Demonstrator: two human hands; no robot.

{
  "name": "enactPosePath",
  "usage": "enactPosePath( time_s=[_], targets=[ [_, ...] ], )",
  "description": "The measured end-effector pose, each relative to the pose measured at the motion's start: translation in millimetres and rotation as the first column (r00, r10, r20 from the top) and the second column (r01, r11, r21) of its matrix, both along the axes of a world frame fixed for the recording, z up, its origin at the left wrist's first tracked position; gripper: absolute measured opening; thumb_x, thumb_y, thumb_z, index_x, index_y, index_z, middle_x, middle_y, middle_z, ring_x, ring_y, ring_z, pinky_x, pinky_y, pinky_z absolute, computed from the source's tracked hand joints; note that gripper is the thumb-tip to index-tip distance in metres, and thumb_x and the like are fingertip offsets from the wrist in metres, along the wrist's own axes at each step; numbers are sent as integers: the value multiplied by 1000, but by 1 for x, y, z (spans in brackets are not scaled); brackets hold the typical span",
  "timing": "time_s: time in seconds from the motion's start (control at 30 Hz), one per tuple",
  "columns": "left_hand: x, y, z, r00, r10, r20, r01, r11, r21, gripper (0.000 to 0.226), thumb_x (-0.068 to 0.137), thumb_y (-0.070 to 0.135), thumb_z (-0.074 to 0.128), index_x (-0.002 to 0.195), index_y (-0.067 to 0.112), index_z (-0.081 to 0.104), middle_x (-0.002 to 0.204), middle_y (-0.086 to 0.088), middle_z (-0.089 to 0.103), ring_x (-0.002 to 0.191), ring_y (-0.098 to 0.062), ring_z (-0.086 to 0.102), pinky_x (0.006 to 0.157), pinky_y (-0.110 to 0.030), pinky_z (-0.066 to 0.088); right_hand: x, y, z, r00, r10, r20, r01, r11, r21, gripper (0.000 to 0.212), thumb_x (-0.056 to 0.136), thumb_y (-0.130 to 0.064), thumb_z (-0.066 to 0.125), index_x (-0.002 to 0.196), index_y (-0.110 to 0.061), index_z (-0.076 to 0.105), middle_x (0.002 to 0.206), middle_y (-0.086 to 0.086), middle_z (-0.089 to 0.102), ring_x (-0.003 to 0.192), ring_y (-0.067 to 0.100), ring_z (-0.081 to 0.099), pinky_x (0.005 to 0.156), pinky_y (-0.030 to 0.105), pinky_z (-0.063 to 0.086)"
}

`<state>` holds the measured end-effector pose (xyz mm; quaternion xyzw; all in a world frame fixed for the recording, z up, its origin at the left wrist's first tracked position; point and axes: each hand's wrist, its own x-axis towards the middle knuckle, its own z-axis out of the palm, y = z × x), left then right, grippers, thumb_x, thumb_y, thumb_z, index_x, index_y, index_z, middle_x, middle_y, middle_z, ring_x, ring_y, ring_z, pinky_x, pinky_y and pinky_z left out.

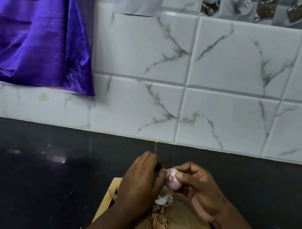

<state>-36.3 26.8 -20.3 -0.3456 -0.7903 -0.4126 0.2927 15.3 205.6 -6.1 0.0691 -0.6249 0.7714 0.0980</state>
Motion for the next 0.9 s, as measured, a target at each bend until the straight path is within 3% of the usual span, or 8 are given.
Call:
enactPosePath(
  time_s=[0.13,0.37,0.47,0.57,0.67,0.8,0.9],
  targets=[
    [-6,-4,-1,993,68,99,-68,998,-3,15,99,22,59,88,24,49,87,10,49,79,-10,48,66,-27,38,2,0,1,998,63,-10,-63,998,-26,57,48,-31,99,93,-5,75,104,22,74,88,27,73,70,35,61],
    [-7,-7,0,967,190,168,-167,976,-140,23,96,26,58,80,29,42,83,10,48,75,-10,47,59,-25,30,4,0,2,991,131,4,-131,991,-31,57,49,-30,98,97,-6,77,103,20,74,90,28,71,75,37,60],
    [-11,-14,0,952,246,182,-214,961,-176,18,94,29,60,80,29,49,83,9,52,77,-9,50,62,-28,40,6,6,5,988,151,-15,-151,980,-132,58,51,-27,98,99,-5,74,107,22,71,95,31,68,79,41,57],
    [-6,-16,3,970,186,155,-151,965,-213,10,86,30,67,88,32,57,89,13,57,85,-5,54,70,-27,50,7,6,5,990,144,0,-143,980,-138,49,53,-26,96,94,-8,76,106,20,73,94,28,70,79,38,58],
    [-2,-15,5,993,76,95,-60,984,-165,13,81,27,65,92,32,59,90,15,58,85,-4,54,67,-22,44,6,-1,5,994,105,29,-104,993,-50,28,63,-20,84,90,-11,78,106,21,75,92,25,72,75,34,59],
    [2,-13,9,996,-56,-68,51,996,-67,15,89,38,60,99,29,66,93,19,58,83,4,52,70,-9,37,5,1,6,998,35,51,-33,999,-40,25,73,-15,80,96,-6,76,105,22,73,89,26,71,74,34,59],
    [1,-12,7,978,-98,-186,81,992,-97,22,93,35,65,112,28,71,102,17,62,90,2,57,74,-13,45,5,3,5,997,39,67,-35,998,-59,25,77,-13,76,99,-1,72,103,22,73,87,27,70,75,36,57]
  ],
)
